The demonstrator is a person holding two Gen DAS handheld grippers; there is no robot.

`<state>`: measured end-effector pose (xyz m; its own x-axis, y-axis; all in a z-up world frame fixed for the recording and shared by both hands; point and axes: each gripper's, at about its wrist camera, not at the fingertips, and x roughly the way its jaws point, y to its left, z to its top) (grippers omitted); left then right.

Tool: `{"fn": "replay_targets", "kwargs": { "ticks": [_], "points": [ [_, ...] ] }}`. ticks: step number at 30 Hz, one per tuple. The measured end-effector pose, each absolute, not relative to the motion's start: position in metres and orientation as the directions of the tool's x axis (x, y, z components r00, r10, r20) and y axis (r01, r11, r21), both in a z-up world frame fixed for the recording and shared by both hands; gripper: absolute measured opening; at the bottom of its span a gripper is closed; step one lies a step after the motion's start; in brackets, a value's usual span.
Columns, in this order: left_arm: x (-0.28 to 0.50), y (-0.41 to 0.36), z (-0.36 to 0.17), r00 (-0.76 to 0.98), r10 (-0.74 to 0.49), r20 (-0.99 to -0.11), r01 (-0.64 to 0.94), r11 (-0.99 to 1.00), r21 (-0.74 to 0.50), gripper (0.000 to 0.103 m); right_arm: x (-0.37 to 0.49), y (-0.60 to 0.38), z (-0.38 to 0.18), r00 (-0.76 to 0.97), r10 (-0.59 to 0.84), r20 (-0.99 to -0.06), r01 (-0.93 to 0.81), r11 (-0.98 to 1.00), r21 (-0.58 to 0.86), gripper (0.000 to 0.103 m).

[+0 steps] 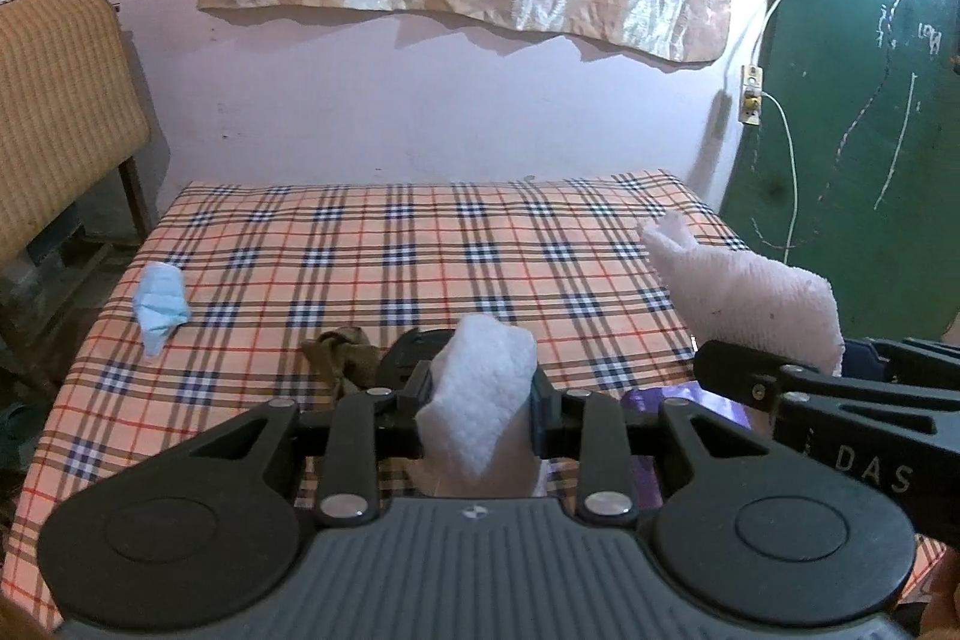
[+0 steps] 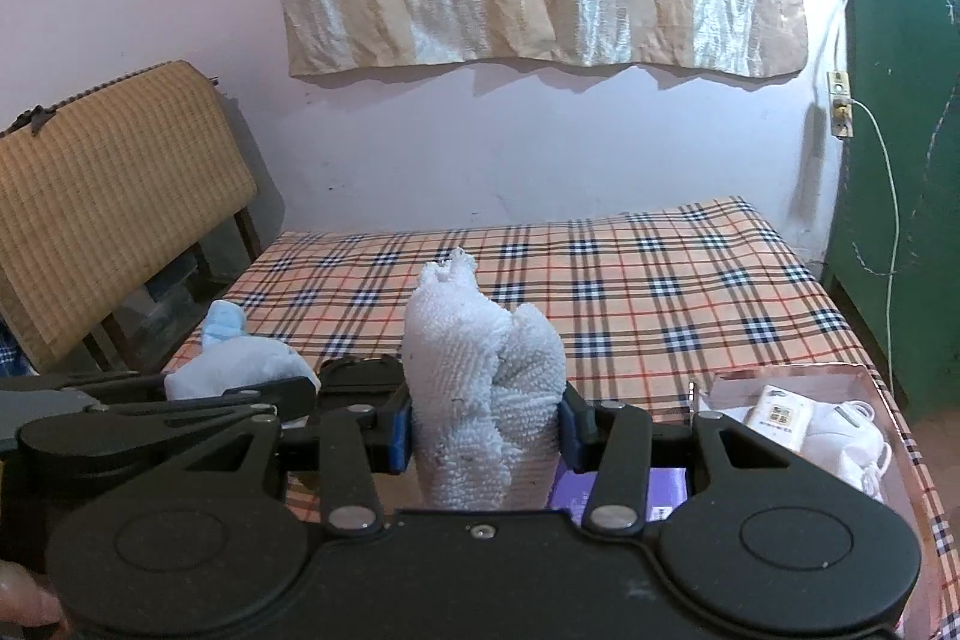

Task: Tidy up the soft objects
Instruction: 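Carry the white towels with both tools over the cardboard box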

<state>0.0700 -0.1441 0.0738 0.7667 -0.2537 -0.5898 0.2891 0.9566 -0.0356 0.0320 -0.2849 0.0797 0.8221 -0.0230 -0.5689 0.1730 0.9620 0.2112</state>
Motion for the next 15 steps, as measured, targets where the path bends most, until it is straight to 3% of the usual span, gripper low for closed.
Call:
{"fn": "replay_targets", "kwargs": {
  "ticks": [15],
  "points": [
    [0.066, -0.178, 0.066, 0.740, -0.312, -0.596, 0.362, 0.932, -0.038, 0.032, 0.016, -0.314, 0.076, 0.816, -0.067, -0.575, 0.229, 0.949, 0.215, 0.054]
  ]
}}
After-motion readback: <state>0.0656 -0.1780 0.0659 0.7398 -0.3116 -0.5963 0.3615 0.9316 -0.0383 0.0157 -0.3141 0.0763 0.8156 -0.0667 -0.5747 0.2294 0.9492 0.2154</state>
